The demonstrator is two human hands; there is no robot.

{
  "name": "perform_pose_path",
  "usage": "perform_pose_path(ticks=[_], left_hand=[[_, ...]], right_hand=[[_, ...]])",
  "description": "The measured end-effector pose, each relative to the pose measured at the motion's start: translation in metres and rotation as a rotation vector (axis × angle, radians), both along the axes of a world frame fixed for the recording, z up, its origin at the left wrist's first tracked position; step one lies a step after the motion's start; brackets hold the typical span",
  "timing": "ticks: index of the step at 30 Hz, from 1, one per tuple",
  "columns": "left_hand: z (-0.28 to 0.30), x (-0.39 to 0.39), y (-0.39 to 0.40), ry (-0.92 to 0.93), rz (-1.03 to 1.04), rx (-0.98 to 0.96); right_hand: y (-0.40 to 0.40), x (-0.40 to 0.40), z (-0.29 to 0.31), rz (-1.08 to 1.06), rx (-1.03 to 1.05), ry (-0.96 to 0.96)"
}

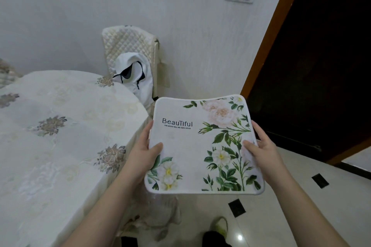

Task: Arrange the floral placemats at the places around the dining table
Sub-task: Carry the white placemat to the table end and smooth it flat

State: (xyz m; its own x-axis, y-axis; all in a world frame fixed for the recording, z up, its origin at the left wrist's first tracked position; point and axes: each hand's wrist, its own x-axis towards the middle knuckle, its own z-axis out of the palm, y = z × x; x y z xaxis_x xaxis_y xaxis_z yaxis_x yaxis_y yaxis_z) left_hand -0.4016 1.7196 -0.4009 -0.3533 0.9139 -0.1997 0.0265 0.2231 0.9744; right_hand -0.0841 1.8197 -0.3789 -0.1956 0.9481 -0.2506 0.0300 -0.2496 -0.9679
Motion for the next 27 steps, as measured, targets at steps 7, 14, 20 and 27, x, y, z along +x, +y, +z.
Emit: perform_pose_path(ticks=[7, 14, 20, 27], left_hand=[[0.005, -0.006, 0.079, 0.039, 0.098, -0.043], [0.006, -0.005, 0.142, 0.001, 0.219, -0.092], [0.001, -0.014, 0.166, 0.018, 0.341, -0.096], [-0.016, -0.049, 0.177, -0.054, 0.479, -0.101]], right_hand=[[0.105, -0.019, -0.008, 0.084, -0.017, -0.016], [0.209, -0.031, -0.010, 0.209, -0.020, -0.034], [0.264, -0.061, -0.017, 0.310, -0.063, -0.025], [0.310, -0.128, -0.024, 0.463, -0.114, -0.043]])
